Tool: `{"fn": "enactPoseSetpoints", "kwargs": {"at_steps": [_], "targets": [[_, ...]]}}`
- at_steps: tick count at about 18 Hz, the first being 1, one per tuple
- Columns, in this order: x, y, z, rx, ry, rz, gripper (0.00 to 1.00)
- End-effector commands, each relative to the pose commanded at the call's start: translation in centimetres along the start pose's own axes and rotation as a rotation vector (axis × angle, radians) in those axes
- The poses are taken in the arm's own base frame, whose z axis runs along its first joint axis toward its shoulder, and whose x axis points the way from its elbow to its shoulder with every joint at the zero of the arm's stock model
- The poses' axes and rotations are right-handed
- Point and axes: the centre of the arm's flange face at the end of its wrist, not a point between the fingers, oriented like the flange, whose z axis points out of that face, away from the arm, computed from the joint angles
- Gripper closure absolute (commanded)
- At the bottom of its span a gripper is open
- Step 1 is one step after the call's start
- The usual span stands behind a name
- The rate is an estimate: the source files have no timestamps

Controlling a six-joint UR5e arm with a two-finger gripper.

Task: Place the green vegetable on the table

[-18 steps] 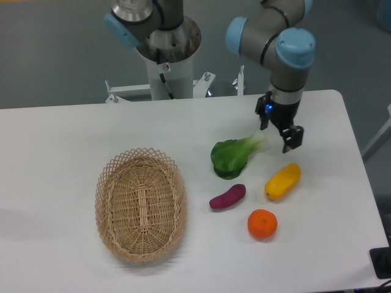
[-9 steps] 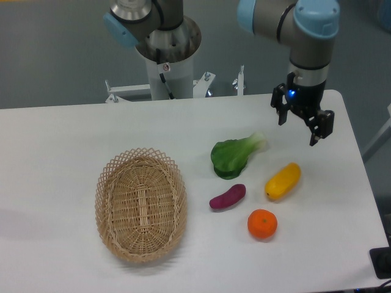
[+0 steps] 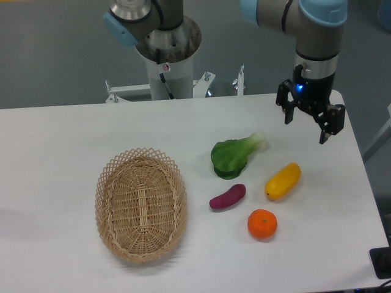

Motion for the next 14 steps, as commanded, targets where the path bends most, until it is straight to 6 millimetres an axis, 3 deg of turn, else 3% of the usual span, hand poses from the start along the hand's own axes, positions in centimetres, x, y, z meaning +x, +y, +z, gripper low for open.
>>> {"fn": "enactPoseSetpoints", "kwargs": {"at_steps": [14], "targets": [[0.27,-0.14,0.58,0.003,0.011,0.000,0.00]]}}
